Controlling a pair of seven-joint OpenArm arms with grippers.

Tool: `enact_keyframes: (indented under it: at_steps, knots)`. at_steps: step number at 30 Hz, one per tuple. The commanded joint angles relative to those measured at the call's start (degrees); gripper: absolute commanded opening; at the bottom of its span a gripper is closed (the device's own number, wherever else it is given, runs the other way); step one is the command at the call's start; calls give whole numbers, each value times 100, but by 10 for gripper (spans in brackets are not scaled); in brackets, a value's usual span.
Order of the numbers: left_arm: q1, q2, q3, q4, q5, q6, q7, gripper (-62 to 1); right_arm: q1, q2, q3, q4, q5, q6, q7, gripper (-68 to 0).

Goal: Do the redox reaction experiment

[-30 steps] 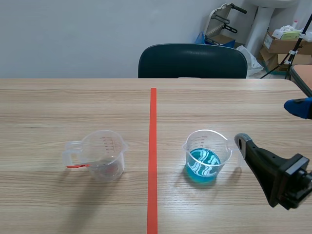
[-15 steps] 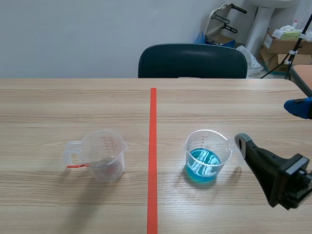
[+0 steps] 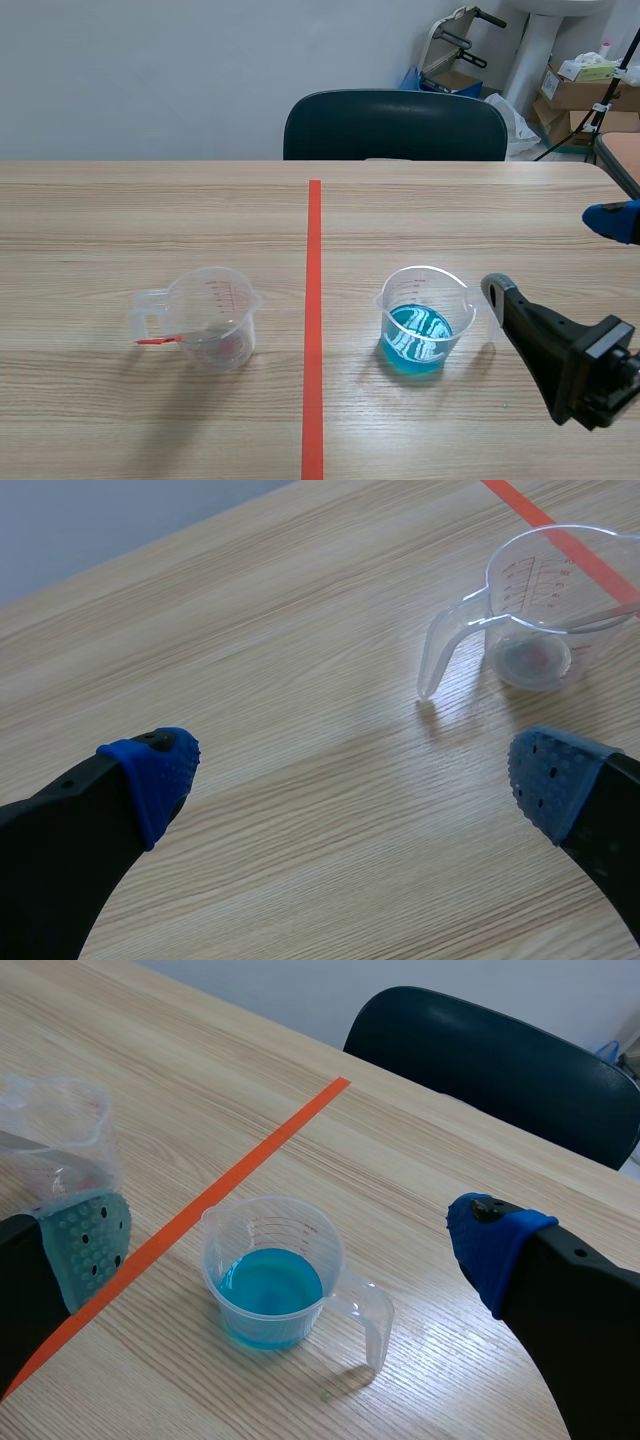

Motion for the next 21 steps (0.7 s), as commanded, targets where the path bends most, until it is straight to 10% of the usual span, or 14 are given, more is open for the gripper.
enact_keyframes:
  at_steps: [1,21]
  knots:
    - [-31,-17,-35,92,-15,9,-92,14,50,59,13,87,57,2,81,4]
    - [2,-20,-35,92,-15,7,-94,14,52,61,13,87,-258,35,96,4]
